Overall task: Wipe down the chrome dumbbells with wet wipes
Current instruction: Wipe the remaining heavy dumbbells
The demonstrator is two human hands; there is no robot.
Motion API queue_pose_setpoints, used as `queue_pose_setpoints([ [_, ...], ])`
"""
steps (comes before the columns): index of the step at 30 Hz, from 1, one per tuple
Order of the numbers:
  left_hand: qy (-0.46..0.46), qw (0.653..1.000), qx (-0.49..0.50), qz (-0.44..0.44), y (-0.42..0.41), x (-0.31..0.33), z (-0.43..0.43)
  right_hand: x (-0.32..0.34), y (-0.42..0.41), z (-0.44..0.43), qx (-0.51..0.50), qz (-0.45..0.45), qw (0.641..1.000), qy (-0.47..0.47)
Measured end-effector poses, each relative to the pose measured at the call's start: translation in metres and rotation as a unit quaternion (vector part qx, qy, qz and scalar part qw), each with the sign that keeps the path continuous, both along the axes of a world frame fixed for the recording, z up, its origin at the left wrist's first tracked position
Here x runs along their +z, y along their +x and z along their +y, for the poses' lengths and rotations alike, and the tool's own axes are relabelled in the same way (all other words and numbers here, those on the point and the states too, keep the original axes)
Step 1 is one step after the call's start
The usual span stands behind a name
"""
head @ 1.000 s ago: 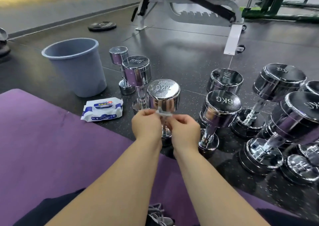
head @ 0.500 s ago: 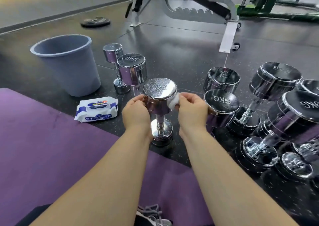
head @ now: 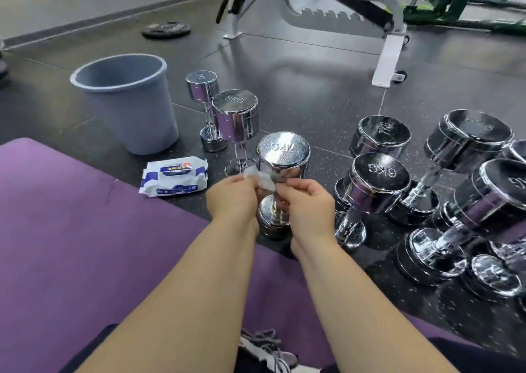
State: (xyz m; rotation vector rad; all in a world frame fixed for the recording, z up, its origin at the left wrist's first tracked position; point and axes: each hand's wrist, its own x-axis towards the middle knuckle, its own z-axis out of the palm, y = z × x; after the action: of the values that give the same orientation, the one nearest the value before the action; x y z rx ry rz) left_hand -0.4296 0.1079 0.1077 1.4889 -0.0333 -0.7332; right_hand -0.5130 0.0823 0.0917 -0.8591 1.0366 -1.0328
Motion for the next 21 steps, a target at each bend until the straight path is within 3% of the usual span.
queue_pose_setpoints([
  [4, 0.002, 0.990, -0.019, -0.140, 0.006, 0.004, -0.016, 0.002, -0.012, -0.008, -0.031, 0.056, 0.998, -0.024],
  [8, 0.056, 0.996, -0.055, -0.035, 0.007, -0.004, -0.021, 0.008, -0.018, -0.023, 0.014, 0.123, 0.992, -0.002],
  [11, 0.010, 0.993, -0.069, -0.093, 0.001, 0.002, -0.026, 0.030, -0.012, -0.038, 0.146, 0.163, 0.975, 0.037],
  [14, -0.006, 0.989, -0.137, -0.054, 0.002, 0.010, -0.038, 0.055, -0.010, -0.056, 0.222, 0.133, 0.962, 0.085],
  [17, -0.018, 0.979, -0.201, 0.009, 0.005, 0.014, -0.041, 0.056, -0.002, -0.066, 0.206, 0.114, 0.961, 0.145],
  [21, -0.041, 0.979, -0.197, -0.030, 0.008, 0.003, -0.048, 0.046, 0.012, -0.073, 0.153, 0.105, 0.971, 0.149],
])
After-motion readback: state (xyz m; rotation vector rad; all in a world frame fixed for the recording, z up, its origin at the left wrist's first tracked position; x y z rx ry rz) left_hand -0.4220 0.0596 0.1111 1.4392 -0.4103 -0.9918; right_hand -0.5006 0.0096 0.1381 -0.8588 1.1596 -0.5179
